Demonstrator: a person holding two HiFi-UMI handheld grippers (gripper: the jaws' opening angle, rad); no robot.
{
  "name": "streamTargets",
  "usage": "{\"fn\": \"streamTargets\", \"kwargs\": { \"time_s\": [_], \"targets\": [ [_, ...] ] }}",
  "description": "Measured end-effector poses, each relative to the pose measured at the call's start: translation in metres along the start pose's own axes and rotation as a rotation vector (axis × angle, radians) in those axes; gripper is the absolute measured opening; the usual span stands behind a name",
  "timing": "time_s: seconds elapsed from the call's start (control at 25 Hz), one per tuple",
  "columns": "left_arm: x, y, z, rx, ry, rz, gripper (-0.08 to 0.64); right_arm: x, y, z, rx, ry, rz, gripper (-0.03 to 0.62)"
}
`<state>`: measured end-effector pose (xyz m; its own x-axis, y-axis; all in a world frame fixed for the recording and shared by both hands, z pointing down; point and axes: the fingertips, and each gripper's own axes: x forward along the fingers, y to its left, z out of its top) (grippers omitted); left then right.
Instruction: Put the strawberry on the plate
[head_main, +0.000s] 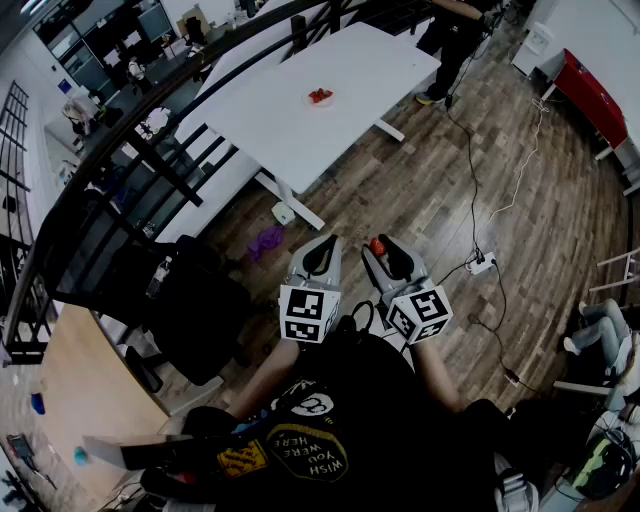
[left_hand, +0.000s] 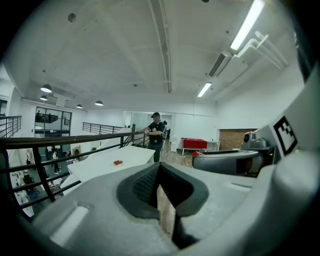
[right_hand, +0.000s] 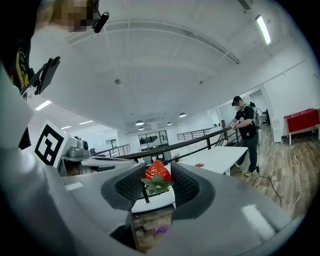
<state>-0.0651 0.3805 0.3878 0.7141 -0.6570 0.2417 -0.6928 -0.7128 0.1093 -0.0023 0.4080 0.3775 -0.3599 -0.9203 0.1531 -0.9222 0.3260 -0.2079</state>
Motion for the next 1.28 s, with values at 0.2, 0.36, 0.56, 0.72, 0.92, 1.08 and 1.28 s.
{"fn": "streamTargets", "kwargs": {
  "time_s": [0.2, 0.36, 0.56, 0.72, 0.92, 1.08, 1.28],
  "targets": [
    [0.003, -0.002, -0.001, 0.002, 0.012, -0.011, 0.005, 0.0, -0.003, 0.0, 0.004, 0.0, -0.004, 0.156],
    [0.004, -0.005, -0.005, -0.001, 0.018, -0.012, 0.005, -0.001, -0.008, -0.002, 0.011, 0.003, -0.011, 0.158],
    [0.01, -0.007, -0.004, -0.002, 0.031, -0.004, 0.005, -0.002, -0.012, 0.001, 0.012, 0.001, 0.006, 0.156],
    [0.015, -0.013, -0.002, -0.005, 0.025, -0.008, 0.005, -0.004, -0.015, 0.003, 0.021, -0.015, 0.018, 0.158],
    [0.025, -0.021, -0.004, 0.005, 0.022, 0.001, 0.005, -0.009, -0.025, 0.003, 0.024, -0.039, 0.032, 0.158],
    [0.031, -0.029, -0.001, 0.021, 0.02, 0.017, 0.005, -0.012, -0.034, 0.002, 0.039, -0.037, 0.047, 0.159],
    [0.039, -0.036, -0.011, 0.025, 0.052, 0.024, 0.005, -0.015, -0.046, -0.007, 0.064, -0.01, 0.061, 0.158]
  ]
}}
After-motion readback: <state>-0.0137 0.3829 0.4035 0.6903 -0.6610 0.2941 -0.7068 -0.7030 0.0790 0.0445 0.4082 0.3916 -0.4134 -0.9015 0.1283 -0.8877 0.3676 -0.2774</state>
